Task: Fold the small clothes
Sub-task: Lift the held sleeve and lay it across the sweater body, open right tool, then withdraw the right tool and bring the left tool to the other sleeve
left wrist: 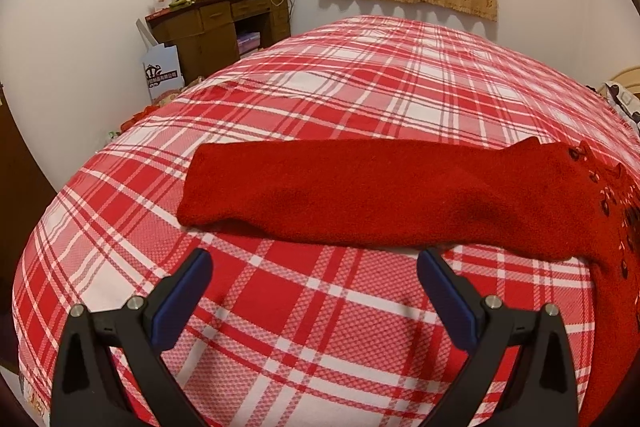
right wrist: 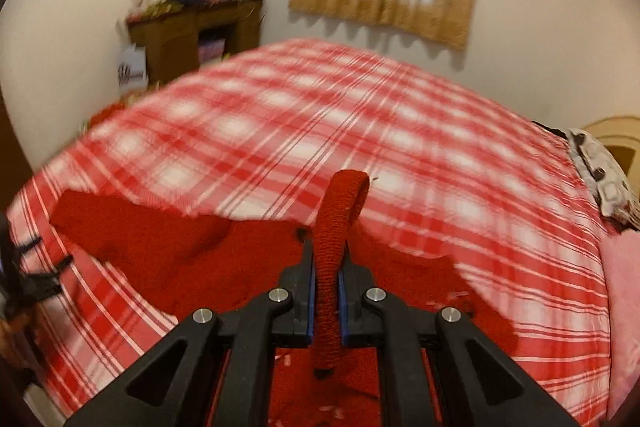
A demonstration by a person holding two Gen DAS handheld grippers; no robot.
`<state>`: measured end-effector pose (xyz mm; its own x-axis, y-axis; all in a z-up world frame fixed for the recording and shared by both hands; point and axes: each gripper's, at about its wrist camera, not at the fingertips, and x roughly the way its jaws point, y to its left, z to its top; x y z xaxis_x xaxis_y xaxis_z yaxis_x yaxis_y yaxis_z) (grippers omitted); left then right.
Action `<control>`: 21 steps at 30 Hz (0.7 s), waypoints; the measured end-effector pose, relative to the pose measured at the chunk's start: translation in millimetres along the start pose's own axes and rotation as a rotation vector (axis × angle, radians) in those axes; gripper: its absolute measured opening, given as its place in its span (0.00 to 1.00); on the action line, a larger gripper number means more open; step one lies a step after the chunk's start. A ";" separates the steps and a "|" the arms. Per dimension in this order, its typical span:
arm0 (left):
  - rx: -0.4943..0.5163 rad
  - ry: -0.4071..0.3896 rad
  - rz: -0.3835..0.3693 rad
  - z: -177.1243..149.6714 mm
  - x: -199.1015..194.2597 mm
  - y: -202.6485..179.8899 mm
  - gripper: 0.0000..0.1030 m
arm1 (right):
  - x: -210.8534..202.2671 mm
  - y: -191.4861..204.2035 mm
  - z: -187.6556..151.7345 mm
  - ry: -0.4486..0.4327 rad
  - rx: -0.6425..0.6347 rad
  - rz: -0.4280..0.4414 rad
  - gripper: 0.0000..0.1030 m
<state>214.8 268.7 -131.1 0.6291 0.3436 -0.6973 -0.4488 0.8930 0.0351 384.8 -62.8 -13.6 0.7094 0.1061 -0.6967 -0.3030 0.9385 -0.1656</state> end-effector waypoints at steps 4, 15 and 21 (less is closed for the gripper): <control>0.001 0.016 0.000 -5.1 2.2 -0.2 1.00 | 54.9 27.6 -28.1 0.079 0.028 0.074 0.09; 0.015 0.007 0.033 -11.2 -10.7 11.2 1.00 | 34.9 19.1 -113.6 0.196 -0.013 0.225 0.45; -0.024 0.007 0.086 -5.0 -6.3 36.3 1.00 | 4.9 -88.7 -138.8 0.141 0.148 -0.027 0.46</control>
<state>191.4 297.4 -129.1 0.5835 0.4163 -0.6973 -0.5161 0.8530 0.0774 326.8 -191.1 -99.3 0.6169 0.0430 -0.7859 -0.1812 0.9794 -0.0887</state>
